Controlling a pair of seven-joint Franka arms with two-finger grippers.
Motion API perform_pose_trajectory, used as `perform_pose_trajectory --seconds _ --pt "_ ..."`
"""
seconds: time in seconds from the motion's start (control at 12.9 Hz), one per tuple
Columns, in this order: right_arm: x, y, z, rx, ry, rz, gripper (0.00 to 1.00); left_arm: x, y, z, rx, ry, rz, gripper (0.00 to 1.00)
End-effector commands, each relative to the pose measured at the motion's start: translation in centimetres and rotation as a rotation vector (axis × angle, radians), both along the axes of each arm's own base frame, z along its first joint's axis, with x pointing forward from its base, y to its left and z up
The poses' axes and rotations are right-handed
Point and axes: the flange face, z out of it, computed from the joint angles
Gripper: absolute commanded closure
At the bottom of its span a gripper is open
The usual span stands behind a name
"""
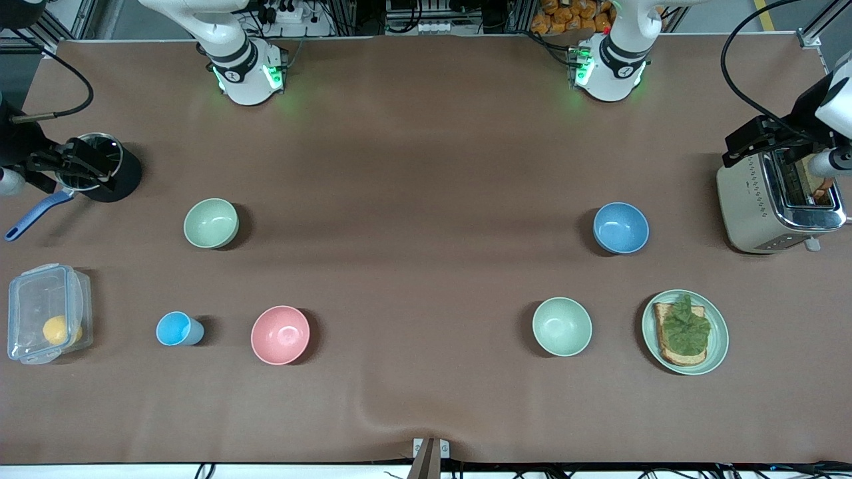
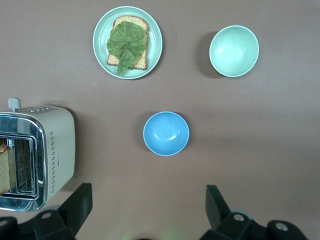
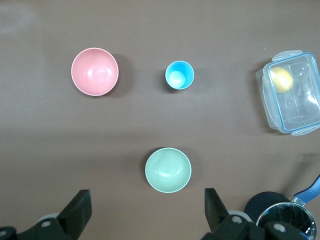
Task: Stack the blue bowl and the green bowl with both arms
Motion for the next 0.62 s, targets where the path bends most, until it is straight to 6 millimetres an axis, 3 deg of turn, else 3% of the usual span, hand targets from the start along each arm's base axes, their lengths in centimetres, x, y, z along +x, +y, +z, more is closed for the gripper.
perform_pose_trajectory --seconds 0.0,0.39,0.46,0.54 --pt "0.0 0.8 0.1 0.014 0.004 0.010 0.00 -0.6 0.0 0.6 -0.004 0.002 -0.001 0.00" --pt "0.0 0.8 -0.8 0.012 0.020 0.010 0.00 -0.2 0.8 0.0 -0.006 0.015 0.002 0.00" --pt "0.0 0.7 -1.3 0.012 0.026 0.009 0.00 0.5 1.0 -1.1 -0.004 0.033 -0.001 0.00" --pt "0.0 0.6 -1.9 0.012 0.036 0.005 0.00 1.7 1.2 -3.6 -0.002 0.077 -0.004 0.00"
